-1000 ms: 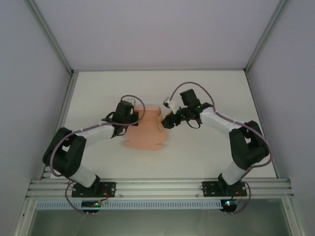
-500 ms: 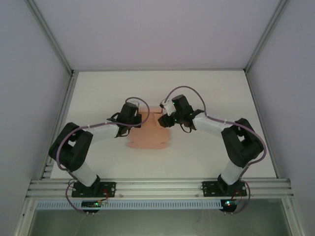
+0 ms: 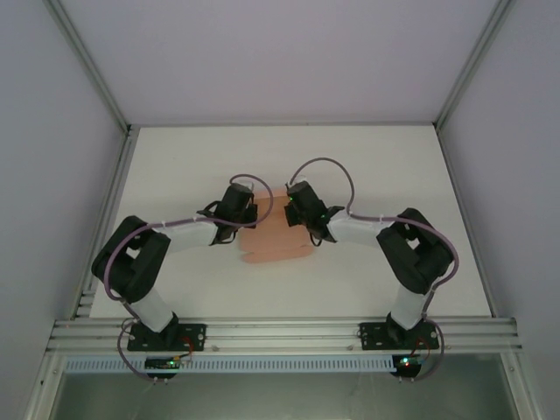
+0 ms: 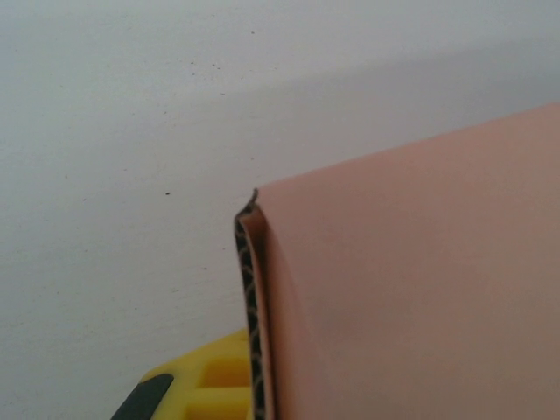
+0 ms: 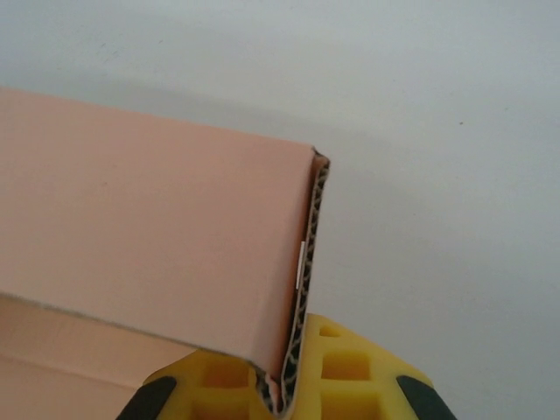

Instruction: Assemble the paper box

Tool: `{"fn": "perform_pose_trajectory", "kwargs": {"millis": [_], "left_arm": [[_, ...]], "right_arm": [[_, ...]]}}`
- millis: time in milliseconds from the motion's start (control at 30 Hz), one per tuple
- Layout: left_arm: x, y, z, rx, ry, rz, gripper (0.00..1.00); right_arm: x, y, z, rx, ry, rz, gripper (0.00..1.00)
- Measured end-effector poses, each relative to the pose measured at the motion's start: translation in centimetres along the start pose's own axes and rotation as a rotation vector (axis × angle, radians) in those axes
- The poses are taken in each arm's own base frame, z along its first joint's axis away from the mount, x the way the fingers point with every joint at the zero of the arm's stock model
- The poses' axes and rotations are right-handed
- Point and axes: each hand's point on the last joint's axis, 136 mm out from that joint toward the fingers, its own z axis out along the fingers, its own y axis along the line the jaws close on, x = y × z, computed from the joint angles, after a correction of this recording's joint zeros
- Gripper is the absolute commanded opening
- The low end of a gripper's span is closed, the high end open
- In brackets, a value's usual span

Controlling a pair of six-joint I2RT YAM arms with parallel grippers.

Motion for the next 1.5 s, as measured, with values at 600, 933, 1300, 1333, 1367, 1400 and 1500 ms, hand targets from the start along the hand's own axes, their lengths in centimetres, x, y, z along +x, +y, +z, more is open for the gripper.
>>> {"fn": "perform_pose_trajectory", "kwargs": {"millis": [600,933,1300,1333,1367,1400,1500], "left_arm": [[-0.4,-0.9,0.5,-0.002,0.003,-0.017,0.00],[-0.7,-0.9,0.5,-0.008,-0.001,-0.022,0.00],[-0.6,-1.4,0.9,-0.030,0.010,-0.049,0.00],[-0.6,-1.4,0.9,-0.029,0.011,-0.052,0.00],[-0.6,-1.5,0.9,-0.028,0.010,-0.055,0.00],[-0.6,-1.5,0.9,-0.025,0.011,-0.056,0.00],[-0.8,-1.7,0.9,-0.022,0.010,-0.056,0.00]], "right_arm": [[-0.9,-1.0,1.6,0.029,-0.019,0.151,0.24],[-0.8,-0.9,2.1,-0.014,-0.021,0.157,0.03],[-0.9,-2.7,2.5,0.241,0.014,0.162,0.00],[-0.8,-2.8,2.5,0.258,0.014,0.165,0.00],[-0.8,-2.8,2.5,0.262,0.012,0.167,0.00],[-0.8,-2.8,2.5,0.264,0.009,0.167,0.00],[-0.8,-3.0,2.5,0.267,-0.013,0.166,0.03]]}}
